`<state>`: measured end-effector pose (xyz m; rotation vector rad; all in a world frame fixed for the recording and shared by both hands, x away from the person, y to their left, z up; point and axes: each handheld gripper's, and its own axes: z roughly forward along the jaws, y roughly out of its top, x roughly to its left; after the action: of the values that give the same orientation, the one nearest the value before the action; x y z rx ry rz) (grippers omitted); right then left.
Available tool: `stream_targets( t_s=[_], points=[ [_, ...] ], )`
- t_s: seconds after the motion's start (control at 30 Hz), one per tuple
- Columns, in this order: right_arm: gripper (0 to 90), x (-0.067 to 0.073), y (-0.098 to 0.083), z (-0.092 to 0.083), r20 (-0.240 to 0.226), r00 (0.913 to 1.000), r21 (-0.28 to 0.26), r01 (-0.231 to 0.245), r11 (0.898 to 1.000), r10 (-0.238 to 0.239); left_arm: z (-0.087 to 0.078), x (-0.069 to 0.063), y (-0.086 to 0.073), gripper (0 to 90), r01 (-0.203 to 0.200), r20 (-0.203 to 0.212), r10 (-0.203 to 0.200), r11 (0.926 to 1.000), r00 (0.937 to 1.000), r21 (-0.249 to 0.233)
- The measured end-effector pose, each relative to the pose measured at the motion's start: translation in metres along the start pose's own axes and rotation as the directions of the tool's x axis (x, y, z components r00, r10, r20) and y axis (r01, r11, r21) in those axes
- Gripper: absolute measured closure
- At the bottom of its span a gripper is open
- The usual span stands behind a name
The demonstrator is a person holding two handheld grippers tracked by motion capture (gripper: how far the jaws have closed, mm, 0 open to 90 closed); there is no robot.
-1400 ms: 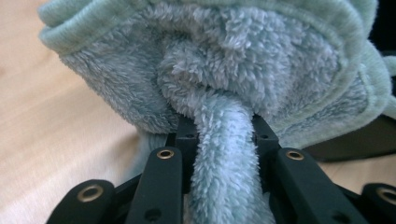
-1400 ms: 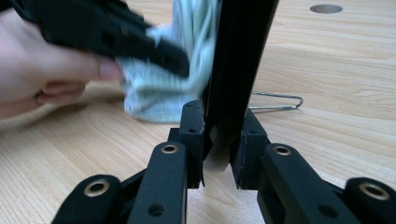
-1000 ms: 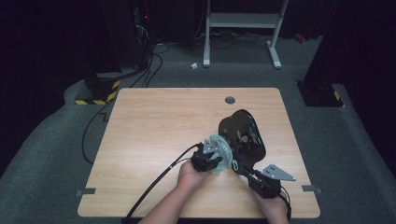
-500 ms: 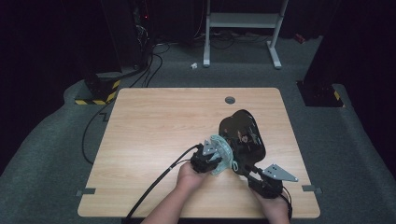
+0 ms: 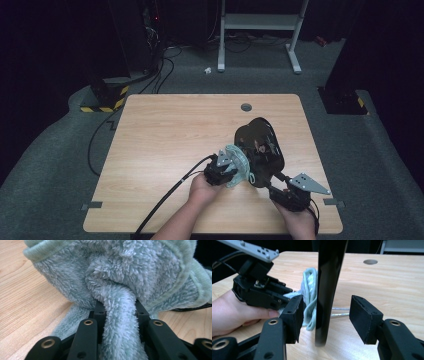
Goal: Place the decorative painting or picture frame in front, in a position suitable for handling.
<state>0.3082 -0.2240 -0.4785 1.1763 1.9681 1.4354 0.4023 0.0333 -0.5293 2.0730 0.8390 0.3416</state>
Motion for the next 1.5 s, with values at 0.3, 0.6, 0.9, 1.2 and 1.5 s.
stream_targets(
  t_s=[0.3, 0.6, 0.9, 1.2, 1.5],
  points=[
    [43.4, 0.007, 0.028, -0.010, 0.004, 0.9996, -0.050, 0.027, 0.998, -0.026, 0.000, 0.001, 0.000, 71.6, -0.003, 0.005, 0.003, 1.0000, 1.0000, 0.001],
    [51.7, 0.006, 0.051, -0.008, -0.005, 0.9992, -0.087, 0.039, 0.995, -0.040, 0.000, 0.001, 0.000, 71.5, -0.004, 0.005, 0.004, 1.0000, 1.0000, 0.001],
    [55.9, 0.002, 0.060, -0.006, -0.005, 0.9998, -0.065, 0.020, 0.998, -0.020, 0.000, 0.001, 0.000, 71.4, -0.002, 0.008, 0.002, 1.0000, 1.0000, 0.004],
    [64.8, 0.000, 0.057, -0.009, 0.006, 0.9999, -0.065, 0.011, 0.998, -0.011, -0.001, 0.001, 0.000, 71.3, 0.000, 0.009, 0.000, 1.0000, 1.0000, 0.003],
    [76.9, 0.001, 0.056, -0.018, 0.006, 1.0000, -0.084, 0.000, 0.996, 0.000, 0.000, 0.002, 0.000, 71.0, 0.008, 0.018, -0.008, 1.0000, 0.9998, -0.001]
  ],
)
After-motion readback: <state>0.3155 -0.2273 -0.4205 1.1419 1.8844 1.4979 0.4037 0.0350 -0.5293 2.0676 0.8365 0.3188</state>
